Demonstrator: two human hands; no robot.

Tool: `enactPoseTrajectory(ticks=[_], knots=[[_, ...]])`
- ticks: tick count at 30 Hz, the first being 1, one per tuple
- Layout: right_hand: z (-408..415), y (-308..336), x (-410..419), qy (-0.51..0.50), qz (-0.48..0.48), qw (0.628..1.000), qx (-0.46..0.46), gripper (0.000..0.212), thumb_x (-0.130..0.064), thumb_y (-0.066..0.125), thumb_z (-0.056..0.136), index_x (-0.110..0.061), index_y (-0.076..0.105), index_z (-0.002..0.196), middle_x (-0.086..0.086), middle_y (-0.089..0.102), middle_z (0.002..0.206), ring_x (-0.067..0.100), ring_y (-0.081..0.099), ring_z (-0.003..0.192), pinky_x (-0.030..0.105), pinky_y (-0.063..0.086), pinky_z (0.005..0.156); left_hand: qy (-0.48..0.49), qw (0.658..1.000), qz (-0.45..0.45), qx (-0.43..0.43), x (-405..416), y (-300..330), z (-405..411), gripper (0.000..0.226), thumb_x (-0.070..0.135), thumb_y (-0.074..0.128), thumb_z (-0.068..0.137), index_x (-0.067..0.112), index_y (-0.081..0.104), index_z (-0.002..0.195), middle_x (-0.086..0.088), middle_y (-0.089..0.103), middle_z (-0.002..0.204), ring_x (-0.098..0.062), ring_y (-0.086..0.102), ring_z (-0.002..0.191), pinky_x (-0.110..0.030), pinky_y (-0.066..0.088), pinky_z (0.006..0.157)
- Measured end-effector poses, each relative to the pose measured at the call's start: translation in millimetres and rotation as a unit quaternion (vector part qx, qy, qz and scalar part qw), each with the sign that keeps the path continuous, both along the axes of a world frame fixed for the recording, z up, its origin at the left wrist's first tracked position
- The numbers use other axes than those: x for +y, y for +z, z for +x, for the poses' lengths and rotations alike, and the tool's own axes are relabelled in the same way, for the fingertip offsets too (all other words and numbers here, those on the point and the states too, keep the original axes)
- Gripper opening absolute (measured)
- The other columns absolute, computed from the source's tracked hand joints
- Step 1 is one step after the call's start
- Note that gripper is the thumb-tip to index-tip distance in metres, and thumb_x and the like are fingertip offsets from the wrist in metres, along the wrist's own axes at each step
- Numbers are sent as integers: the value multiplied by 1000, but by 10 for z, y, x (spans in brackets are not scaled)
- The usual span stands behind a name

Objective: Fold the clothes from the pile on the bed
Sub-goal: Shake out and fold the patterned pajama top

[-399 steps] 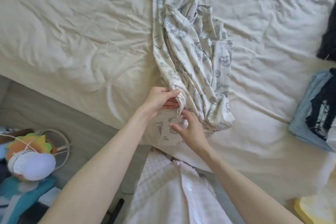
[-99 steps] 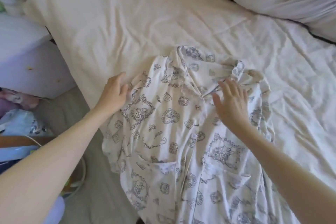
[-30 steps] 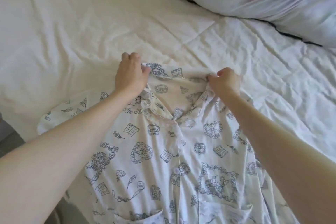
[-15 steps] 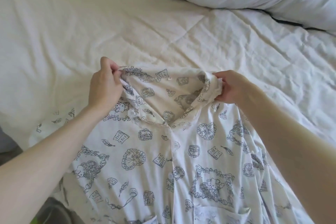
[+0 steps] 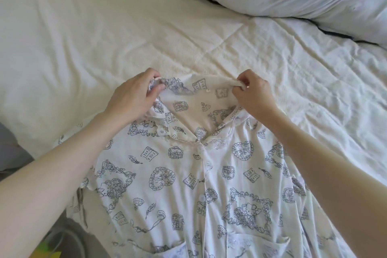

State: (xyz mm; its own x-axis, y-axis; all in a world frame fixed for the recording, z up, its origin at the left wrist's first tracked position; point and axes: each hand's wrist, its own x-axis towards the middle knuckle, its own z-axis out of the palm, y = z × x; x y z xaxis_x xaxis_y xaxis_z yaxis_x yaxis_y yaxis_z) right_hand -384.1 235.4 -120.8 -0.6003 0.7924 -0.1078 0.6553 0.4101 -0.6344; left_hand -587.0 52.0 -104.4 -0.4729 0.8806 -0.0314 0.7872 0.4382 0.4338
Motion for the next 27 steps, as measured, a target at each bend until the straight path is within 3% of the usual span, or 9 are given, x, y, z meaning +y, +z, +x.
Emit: enactPoseTrajectory(ticks=[2, 7, 10, 12, 17, 19, 22, 25, 27], knots=[[83, 43, 13, 0, -6, 1000, 20, 13, -10, 49, 89, -7, 55, 101, -3, 58, 71, 14, 49, 60, 24, 40, 54, -16, 999, -24, 25, -69, 28, -50, 23, 38, 48, 95, 17, 54, 101, 15, 46, 69, -17, 47, 61, -28, 28, 53], [116, 86, 137, 15, 53, 998, -42, 18, -22, 50, 92, -14, 57, 107, 12, 68, 80, 31, 59, 69, 40, 48, 60, 21, 996, -10, 82, -4, 59, -95, 33, 42, 45, 96, 13, 59, 97, 7, 46, 58, -24, 51, 55, -27, 32, 51], [-45, 87, 245, -7, -77, 994, -79, 38, -36, 58, 91, -19, 51, 124, 3, 63, 108, 24, 59, 93, 38, 51, 76, 86, 990, -63, 97, 203, 13, -94, 35, 40, 38, 99, 14, 57, 109, -9, 64, 86, -32, 61, 83, -35, 40, 64], [-75, 67, 211, -25, -191, 981, -36, 57, -43, 62, 87, -18, 45, 135, -4, 52, 119, 15, 52, 105, 29, 44, 82, 123, 983, -91, 98, 266, -4, -13, 36, 35, 38, 100, 11, 49, 125, -16, 58, 115, -35, 54, 106, -43, 39, 81], [612, -48, -78, -99, -38, 992, -70, 34, -25, 41, 100, -12, 55, 128, 10, 54, 131, 26, 51, 117, 40, 39, 99, 51, 994, 20, 96, -39, -29, 674, 29, 8, 53, 89, 4, 56, 118, -17, 54, 121, -36, 47, 116, -49, 38, 90], [1063, -92, -179, -136, -19, 984, -109, 34, -26, 43, 99, -10, 54, 127, 11, 54, 128, 30, 52, 115, 48, 42, 96, 2, 996, 34, 86, -182, -89, 1002, 28, 5, 55, 87, 4, 59, 114, -16, 55, 123, -36, 47, 121, -51, 38, 95], [1593, -114, -340, -176, -141, 966, -128, 39, -34, 56, 93, -6, 55, 119, 5, 63, 98, 21, 61, 84, 42, 53, 75, -91, 994, 4, 56, -250, -228, 1485, 38, 15, 50, 90, 11, 55, 128, -12, 47, 140, -33, 37, 135, -54, 27, 108], [1920, -150, -453, -186, -280, 927, -167, 26, -33, 65, 87, -11, 57, 75, 2, 56, 65, 16, 50, 57, 26, 38, 50, -181, 976, -106, 58, -251, -412, 1831, 53, 36, 35, 97, 26, 24, 147, -5, 16, 156, -30, 6, 145, -56, 2, 115], [2077, -175, -431, -193, -331, 908, -171, 27, -32, 65, 88, -11, 60, 71, 2, 57, 62, 16, 51, 55, 25, 36, 49, -198, 958, -188, 87, -253, -554, 1883, 57, 52, 21, 97, 35, -1, 147, 0, -8, 157, -28, -14, 143, -56, -15, 111]])
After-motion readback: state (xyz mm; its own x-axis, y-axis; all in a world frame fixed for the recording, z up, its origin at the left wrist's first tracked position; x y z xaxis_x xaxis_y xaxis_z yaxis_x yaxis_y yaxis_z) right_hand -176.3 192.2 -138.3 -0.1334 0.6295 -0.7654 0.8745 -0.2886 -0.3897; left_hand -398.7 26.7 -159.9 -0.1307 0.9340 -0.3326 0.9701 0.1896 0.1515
